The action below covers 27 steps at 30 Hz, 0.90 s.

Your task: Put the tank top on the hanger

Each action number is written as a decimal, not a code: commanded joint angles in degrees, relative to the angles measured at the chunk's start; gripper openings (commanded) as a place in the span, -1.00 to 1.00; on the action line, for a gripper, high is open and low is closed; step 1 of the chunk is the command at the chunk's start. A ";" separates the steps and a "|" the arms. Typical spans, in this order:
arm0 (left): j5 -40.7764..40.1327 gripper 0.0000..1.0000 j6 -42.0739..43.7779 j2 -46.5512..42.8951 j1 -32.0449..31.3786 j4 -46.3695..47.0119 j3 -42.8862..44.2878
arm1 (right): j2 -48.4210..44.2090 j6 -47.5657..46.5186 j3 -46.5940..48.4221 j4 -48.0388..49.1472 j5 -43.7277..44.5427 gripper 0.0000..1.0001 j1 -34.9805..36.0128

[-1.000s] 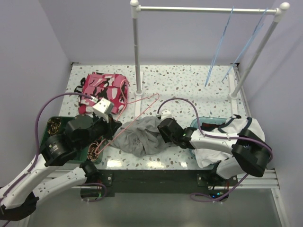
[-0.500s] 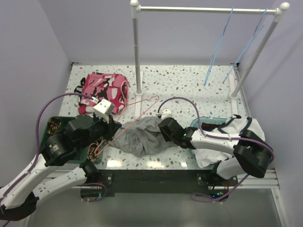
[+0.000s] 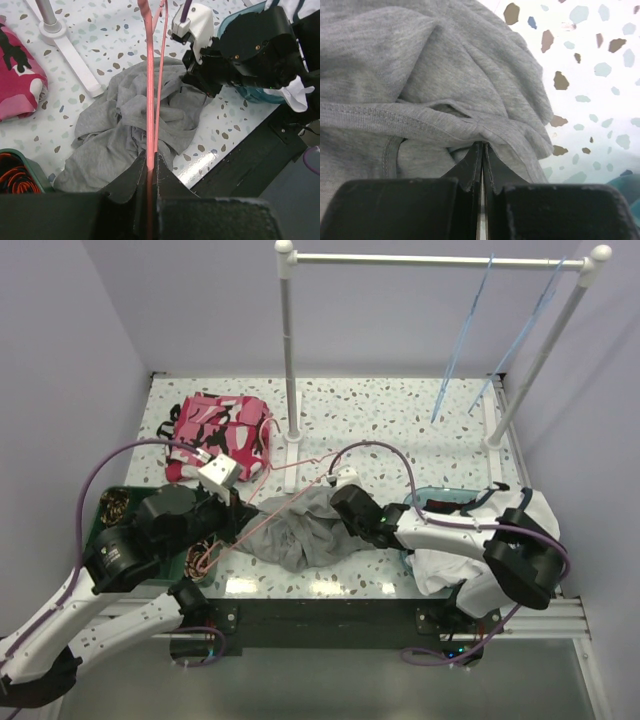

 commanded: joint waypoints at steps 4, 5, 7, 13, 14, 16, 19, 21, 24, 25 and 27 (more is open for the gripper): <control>4.57 -1.00 -0.83 -3.02 -0.10 -1.15 -1.84 | -5.52 3.71 7.60 -9.12 5.07 -1.00 0.22; 4.74 -1.00 -0.92 -3.20 -0.18 -2.03 -1.84 | -5.43 3.88 7.87 -9.47 5.07 -1.00 0.30; 5.09 -1.00 -1.36 -3.38 -0.10 -3.08 -1.84 | -5.25 3.27 8.05 -9.04 2.97 -1.00 0.13; -6.05 -1.00 -6.27 -4.08 -0.10 -7.73 -0.61 | -5.61 0.55 3.31 -1.40 -4.58 -0.38 0.30; -7.37 -1.00 -6.89 -3.91 -0.18 -8.18 -0.17 | -5.61 0.37 2.78 -0.17 -5.03 -0.34 0.22; -12.20 -1.00 -9.00 -3.38 -0.18 -9.50 0.62 | -5.34 -1.21 1.55 2.82 -6.69 -0.21 0.22; -16.78 -1.00 -10.50 -2.59 -0.10 -10.99 1.76 | -4.20 -2.61 1.19 3.62 -6.27 -0.13 0.39; -17.92 -1.00 -10.50 -2.59 -0.10 -10.91 2.29 | -3.59 -3.23 1.02 3.45 -5.30 -0.04 0.83; -18.28 -1.00 -10.07 -2.33 -0.18 -10.30 3.17 | -2.71 -4.11 1.19 3.71 -3.90 0.01 1.36; -18.37 -1.00 -9.89 -2.06 -0.18 -10.21 3.52 | -2.10 -4.29 1.37 3.54 -3.37 0.04 1.45; -17.76 -1.00 -9.63 -1.80 -0.10 -9.95 3.70 | -0.26 -4.90 2.41 2.84 -2.22 0.05 1.62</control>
